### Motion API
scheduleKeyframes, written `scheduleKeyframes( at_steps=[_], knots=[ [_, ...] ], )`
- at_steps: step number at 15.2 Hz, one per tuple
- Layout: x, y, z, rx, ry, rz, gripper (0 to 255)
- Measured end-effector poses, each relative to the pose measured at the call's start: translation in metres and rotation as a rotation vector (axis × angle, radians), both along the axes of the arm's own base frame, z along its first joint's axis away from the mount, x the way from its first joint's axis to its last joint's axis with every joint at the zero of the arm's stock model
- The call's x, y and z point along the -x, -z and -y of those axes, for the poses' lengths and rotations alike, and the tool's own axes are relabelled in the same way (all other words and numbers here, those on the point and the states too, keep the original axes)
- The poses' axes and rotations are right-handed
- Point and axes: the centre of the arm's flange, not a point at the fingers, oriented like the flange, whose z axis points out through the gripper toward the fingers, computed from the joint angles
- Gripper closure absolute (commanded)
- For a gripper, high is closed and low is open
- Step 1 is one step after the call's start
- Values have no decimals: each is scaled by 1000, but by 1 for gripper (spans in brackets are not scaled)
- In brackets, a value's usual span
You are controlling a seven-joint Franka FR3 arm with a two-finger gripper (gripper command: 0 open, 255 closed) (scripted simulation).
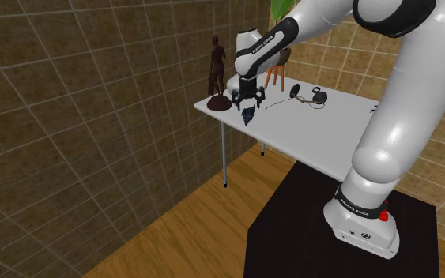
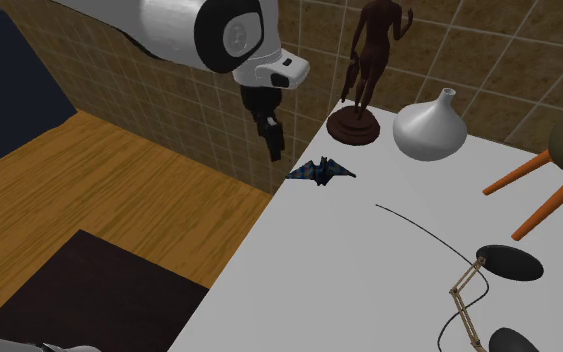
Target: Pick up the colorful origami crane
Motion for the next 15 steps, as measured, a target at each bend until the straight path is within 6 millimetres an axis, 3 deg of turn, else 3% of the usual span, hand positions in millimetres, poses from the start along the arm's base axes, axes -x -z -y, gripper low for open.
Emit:
scheduleKeyframes(
  at_steps=[9, 15],
  knots=[
    [-48, 53, 86, 16, 233, 61, 0],
    [-50, 84, 91, 18, 253, 66, 0]
  ],
)
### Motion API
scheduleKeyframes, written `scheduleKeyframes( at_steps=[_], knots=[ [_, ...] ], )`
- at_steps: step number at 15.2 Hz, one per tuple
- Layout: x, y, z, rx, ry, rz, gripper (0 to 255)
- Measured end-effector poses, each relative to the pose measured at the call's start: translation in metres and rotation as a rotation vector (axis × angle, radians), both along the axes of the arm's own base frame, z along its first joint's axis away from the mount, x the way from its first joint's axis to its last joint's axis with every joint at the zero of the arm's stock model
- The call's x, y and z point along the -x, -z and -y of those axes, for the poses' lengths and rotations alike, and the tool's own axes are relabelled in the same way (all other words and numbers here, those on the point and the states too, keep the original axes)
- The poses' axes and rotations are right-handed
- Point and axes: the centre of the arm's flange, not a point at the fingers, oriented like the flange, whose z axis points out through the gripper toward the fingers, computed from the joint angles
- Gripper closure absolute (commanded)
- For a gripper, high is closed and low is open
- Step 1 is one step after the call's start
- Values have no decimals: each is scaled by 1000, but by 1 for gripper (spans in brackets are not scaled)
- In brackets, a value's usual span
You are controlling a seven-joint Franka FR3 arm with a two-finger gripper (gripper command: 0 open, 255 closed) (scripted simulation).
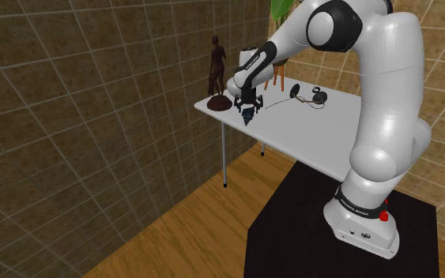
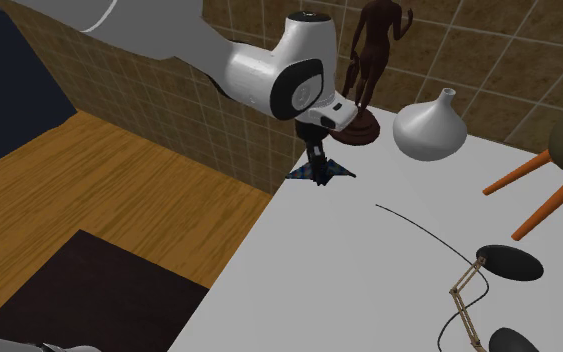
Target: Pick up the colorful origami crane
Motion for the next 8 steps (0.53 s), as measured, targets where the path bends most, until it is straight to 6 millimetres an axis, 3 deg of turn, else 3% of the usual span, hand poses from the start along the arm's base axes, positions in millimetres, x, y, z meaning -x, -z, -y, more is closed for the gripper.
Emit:
scheduleKeyframes(
  at_steps=[2, 3, 8],
  knots=[
    [0, 9, 0, 0, 0, 0, 0],
    [0, 11, 0, 0, 0, 0, 255],
    [-1, 12, 0, 0, 0, 1, 255]
  ],
)
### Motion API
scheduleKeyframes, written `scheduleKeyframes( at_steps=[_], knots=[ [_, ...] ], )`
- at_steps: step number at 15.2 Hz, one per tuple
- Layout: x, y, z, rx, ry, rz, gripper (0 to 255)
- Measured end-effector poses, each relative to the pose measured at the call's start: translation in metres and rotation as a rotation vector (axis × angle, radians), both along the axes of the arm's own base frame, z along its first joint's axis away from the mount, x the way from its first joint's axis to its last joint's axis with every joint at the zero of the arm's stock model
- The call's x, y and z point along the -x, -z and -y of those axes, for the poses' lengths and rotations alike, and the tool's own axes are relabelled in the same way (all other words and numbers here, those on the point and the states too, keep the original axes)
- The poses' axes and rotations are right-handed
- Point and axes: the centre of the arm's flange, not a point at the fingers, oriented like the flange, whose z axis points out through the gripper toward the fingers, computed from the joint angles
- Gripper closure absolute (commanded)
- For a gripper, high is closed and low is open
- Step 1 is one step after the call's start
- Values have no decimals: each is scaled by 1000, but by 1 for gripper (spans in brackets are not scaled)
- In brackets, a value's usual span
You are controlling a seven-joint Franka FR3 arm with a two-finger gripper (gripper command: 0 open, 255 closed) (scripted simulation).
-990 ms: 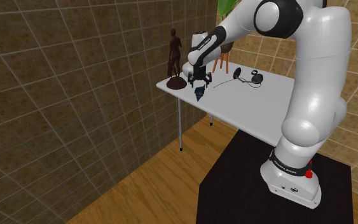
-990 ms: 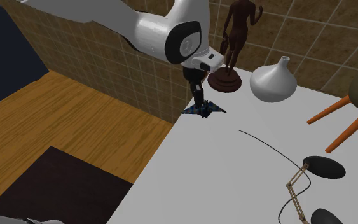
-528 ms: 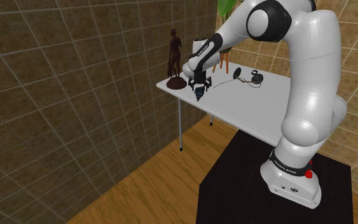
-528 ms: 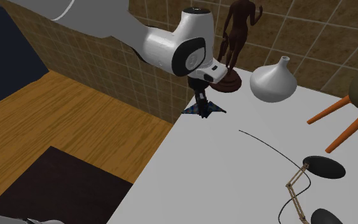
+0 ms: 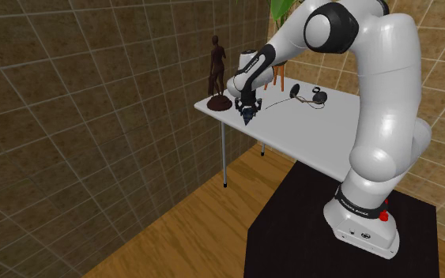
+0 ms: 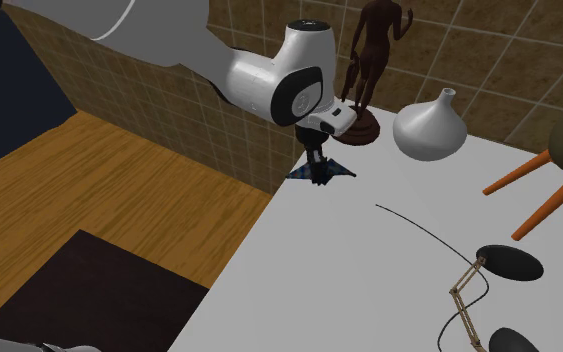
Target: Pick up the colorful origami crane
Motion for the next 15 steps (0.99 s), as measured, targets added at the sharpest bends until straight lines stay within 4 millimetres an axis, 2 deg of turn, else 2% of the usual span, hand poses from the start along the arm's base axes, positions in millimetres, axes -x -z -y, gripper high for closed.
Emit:
scheduleKeyframes(
  at_steps=[6, 15],
  knots=[
    [0, -2, -1, 0, 0, -1, 255],
    [1, -45, 0, 0, 0, -1, 255]
  ],
)
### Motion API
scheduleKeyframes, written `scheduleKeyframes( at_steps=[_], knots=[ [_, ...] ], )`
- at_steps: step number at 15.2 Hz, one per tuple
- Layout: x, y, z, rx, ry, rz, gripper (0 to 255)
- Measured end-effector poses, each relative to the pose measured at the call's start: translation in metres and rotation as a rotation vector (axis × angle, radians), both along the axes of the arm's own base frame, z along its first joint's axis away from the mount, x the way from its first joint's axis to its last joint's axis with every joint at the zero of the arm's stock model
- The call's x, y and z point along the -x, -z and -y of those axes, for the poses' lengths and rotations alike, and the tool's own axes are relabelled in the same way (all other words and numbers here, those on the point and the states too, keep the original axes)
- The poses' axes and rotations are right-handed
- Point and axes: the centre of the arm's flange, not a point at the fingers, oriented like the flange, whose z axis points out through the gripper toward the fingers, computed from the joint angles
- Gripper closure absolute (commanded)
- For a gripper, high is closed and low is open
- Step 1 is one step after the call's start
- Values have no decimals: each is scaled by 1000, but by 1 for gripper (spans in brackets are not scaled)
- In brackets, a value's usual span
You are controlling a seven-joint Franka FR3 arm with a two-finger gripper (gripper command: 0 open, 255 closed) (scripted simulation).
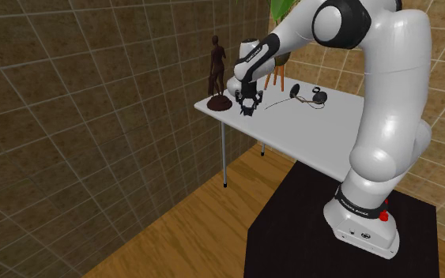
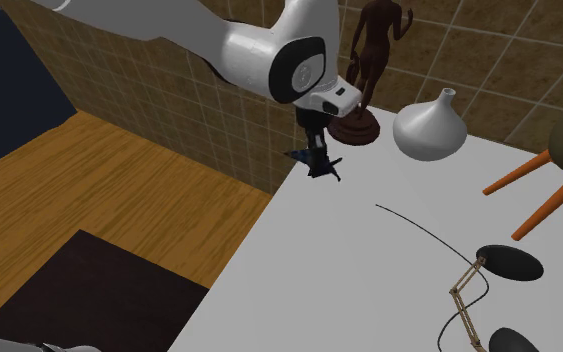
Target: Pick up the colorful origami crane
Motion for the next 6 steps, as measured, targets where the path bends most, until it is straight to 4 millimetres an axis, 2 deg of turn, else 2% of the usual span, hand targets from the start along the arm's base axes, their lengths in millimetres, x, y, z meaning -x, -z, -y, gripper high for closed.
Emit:
scheduleKeyframes(
  at_steps=[6],
  knots=[
    [-1, -31, 0, 0, 0, 0, 255]
  ],
)
